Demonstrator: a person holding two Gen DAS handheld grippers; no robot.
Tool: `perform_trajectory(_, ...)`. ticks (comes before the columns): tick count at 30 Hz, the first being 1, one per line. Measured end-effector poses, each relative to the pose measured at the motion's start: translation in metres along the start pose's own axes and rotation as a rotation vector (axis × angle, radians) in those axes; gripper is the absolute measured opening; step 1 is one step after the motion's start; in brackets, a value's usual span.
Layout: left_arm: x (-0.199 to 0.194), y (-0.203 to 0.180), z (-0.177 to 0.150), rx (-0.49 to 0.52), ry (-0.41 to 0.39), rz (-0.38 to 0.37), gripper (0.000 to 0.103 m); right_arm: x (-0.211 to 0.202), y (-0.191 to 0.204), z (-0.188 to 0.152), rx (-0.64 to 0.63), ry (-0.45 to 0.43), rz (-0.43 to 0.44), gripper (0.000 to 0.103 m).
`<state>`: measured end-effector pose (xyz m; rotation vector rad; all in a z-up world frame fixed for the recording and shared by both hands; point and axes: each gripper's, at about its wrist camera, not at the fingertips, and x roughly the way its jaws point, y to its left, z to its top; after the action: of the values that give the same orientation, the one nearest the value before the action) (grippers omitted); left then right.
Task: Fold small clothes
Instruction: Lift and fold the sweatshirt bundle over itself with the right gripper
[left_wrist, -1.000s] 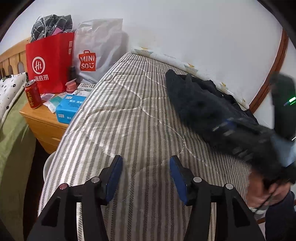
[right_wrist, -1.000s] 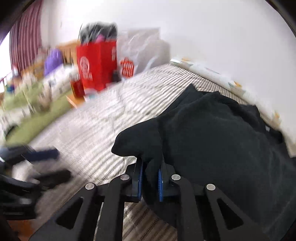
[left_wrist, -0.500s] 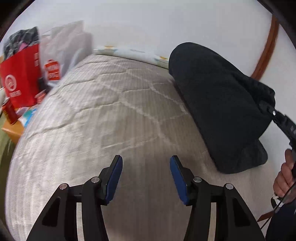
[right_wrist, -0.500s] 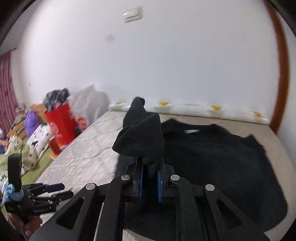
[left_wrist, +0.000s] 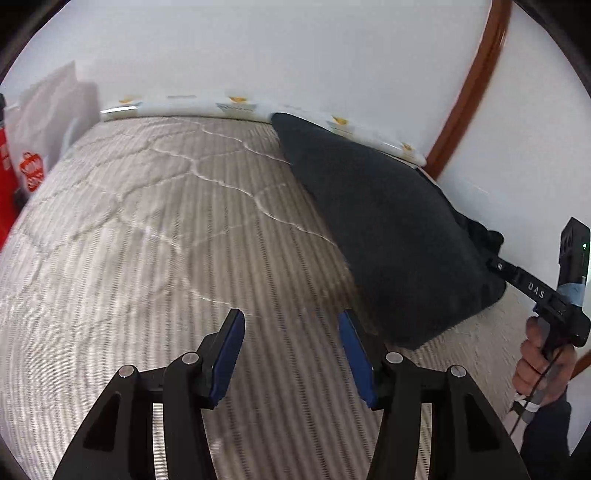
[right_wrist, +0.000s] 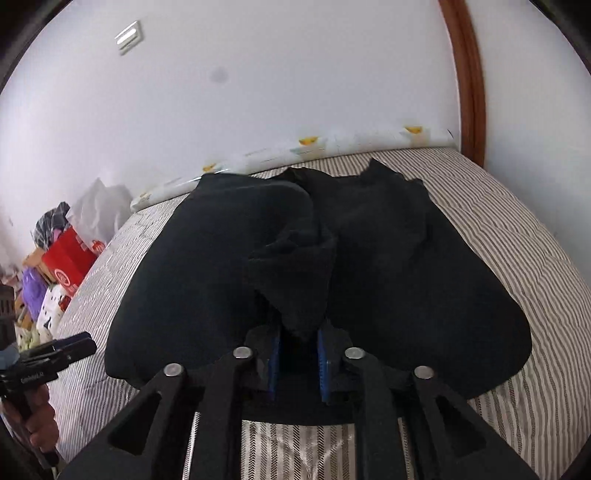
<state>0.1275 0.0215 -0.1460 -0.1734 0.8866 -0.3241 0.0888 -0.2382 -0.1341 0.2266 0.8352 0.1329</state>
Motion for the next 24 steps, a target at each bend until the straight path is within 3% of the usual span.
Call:
perform_trajectory(1, 0.002, -0.003, -0.002, 0.004, 0.010, -0.017, 0.051, -0.001, 0.000, 0.001, 0.002, -0.008, 0.012, 0.027)
perform_trajectory(4, 0.002, -0.010, -0.006, 0.025, 0.014, -0.002, 0.051, 0.000, 0.002, 0.005, 0.014, -0.021, 0.061, 0.049)
perform_trajectory(9, 0.004, -0.012, -0.007, 0.023, 0.019, 0.023, 0.053, 0.019, 0.005, 0.016, 0.052, 0.004, 0.091, 0.051)
perform_trajectory(15, 0.008, -0.008, -0.007, 0.026, 0.036, 0.027, 0.053, 0.047, 0.010, 0.023, 0.071, 0.026, 0.056, 0.051)
perform_trajectory(17, 0.006, -0.010, -0.009, 0.030, 0.034, 0.017, 0.053, 0.053, 0.011, 0.024, 0.089, 0.023, 0.056, 0.043)
perform_trajectory(18, 0.005, -0.010, -0.009, 0.032, 0.029, 0.014, 0.053, 0.055, 0.012, 0.025, 0.091, 0.019, 0.054, 0.034)
perform_trajectory(19, 0.004, -0.012, -0.010, 0.034, 0.022, 0.006, 0.053, 0.057, 0.013, 0.026, 0.084, 0.018, 0.032, 0.018)
perform_trajectory(24, -0.002, -0.025, -0.013, 0.049, 0.008, -0.047, 0.057, 0.043, 0.010, 0.031, 0.040, -0.037, 0.007, 0.014)
